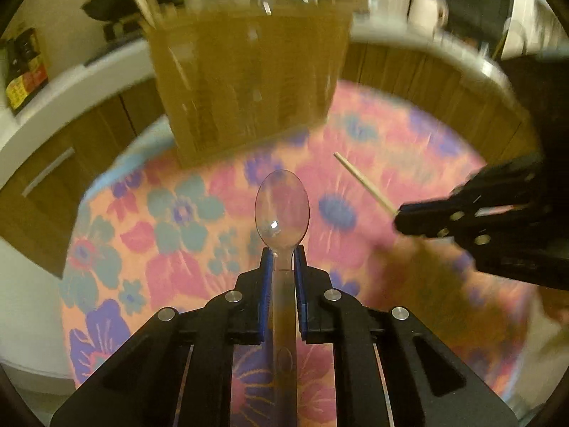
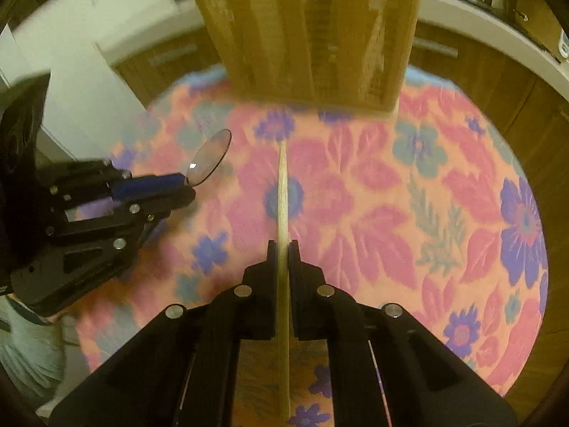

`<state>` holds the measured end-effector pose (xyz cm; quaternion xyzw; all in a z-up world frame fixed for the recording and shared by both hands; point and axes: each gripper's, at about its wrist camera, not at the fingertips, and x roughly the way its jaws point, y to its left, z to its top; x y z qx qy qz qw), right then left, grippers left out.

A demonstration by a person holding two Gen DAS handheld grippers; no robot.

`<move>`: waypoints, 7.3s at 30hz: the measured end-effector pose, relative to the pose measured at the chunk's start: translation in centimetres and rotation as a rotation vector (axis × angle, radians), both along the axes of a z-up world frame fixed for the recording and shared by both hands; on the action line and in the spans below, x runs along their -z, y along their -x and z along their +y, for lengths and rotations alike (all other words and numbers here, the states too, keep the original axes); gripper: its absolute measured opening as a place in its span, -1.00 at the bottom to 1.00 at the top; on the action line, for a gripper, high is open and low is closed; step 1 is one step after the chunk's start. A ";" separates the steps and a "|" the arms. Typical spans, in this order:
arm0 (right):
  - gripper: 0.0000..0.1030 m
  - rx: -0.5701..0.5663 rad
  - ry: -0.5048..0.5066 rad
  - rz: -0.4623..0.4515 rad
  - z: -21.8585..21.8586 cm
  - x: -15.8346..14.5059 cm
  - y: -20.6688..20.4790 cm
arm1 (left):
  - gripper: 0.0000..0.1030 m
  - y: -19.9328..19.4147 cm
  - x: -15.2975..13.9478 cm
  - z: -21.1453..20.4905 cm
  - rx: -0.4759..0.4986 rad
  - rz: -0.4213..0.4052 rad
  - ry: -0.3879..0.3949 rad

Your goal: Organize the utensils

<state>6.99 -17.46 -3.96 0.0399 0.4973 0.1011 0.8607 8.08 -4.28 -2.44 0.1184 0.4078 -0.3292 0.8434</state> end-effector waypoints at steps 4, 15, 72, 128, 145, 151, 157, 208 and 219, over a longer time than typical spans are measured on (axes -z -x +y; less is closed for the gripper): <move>-0.93 -0.011 -0.069 -0.164 -0.6 -5.6 -0.5 | -0.80 -0.6 -6.0 2.4 -0.011 -0.095 0.214; -0.93 0.000 -0.161 -0.380 -1.5 -14.2 -4.8 | -0.80 -6.2 -15.1 3.9 -0.096 -0.297 0.491; -0.94 0.420 -0.107 -0.854 -2.0 -12.2 -13.0 | -0.79 -15.0 -10.4 1.1 -0.215 -0.518 0.613; 0.73 0.364 0.137 -0.696 -2.7 -1.6 5.7 | 0.80 3.6 -1.7 2.6 -0.514 -0.593 0.211; 0.73 0.354 0.139 -0.696 -2.3 -1.6 5.8 | 0.85 3.6 -1.8 2.6 -0.503 -0.594 0.200; 0.75 0.353 0.134 -0.698 -2.4 -1.7 5.7 | 0.85 3.5 -1.8 2.6 -0.502 -0.588 0.198; 0.76 0.349 0.138 -0.700 -2.3 -1.7 5.7 | 0.85 3.5 -1.7 2.6 -0.504 -0.585 0.194; 0.84 0.345 0.139 -0.675 -2.2 -1.5 5.4 | 0.85 3.3 -1.5 2.7 -0.497 -0.573 0.179; 0.84 0.343 0.140 -0.674 -2.1 -1.5 5.4 | 0.85 3.8 -1.9 3.0 -0.514 -0.619 0.179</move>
